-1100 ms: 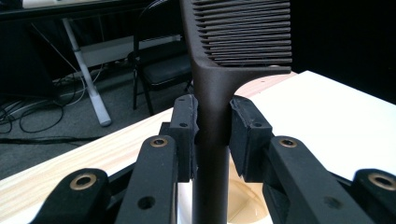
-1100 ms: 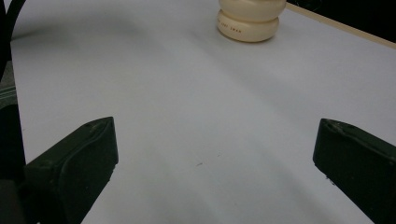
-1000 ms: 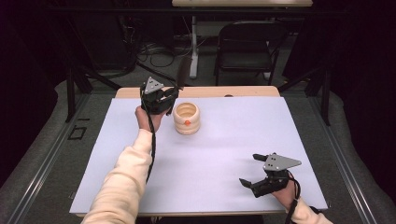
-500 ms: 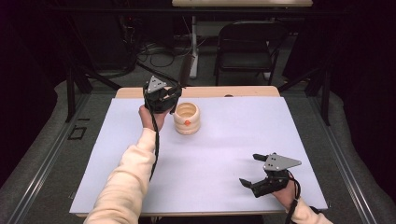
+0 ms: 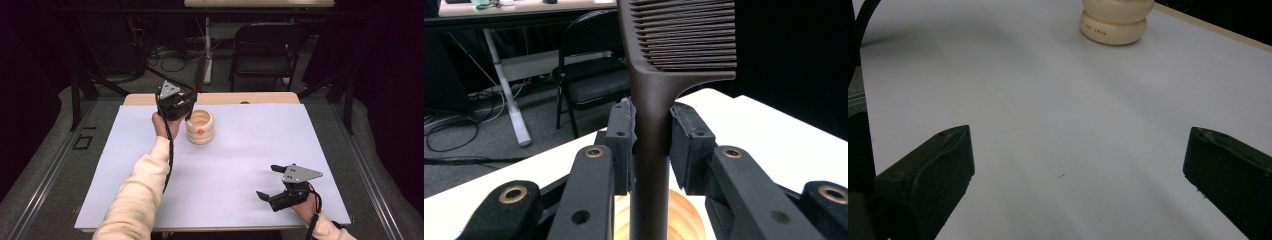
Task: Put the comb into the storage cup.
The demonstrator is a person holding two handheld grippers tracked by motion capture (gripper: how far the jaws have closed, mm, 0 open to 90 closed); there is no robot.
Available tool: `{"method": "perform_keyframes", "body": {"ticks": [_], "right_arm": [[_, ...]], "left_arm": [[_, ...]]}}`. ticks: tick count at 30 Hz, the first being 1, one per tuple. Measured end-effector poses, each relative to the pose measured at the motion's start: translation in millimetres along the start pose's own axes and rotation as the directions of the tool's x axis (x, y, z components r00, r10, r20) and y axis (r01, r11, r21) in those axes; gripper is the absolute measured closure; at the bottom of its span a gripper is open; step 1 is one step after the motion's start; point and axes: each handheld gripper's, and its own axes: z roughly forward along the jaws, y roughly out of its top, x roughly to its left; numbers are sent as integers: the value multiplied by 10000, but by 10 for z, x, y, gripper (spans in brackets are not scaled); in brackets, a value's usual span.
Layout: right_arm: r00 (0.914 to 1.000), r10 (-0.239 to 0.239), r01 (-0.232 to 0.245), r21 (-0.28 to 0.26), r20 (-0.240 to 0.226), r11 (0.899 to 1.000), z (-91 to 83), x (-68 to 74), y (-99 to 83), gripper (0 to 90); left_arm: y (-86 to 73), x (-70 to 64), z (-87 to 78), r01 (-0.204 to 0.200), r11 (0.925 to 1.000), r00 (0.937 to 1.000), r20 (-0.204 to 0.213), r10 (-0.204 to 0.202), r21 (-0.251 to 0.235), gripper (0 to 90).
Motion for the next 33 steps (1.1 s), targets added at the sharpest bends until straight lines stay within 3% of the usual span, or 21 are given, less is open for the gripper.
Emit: {"method": "perform_keyframes", "body": {"ticks": [17, 33], "right_arm": [[10000, -24, 24, -16, 17, 10000, -4, 2, 2, 0], [10000, 6, -6, -17, -7, 10000, -1, 3, 2, 0]], "left_arm": [[-86, -11, 126, 495, 9980, 9987, 128, -491, -390, 723], [-207, 17, 243, 868, 9956, 9954, 441, -853, -342, 724]]}}
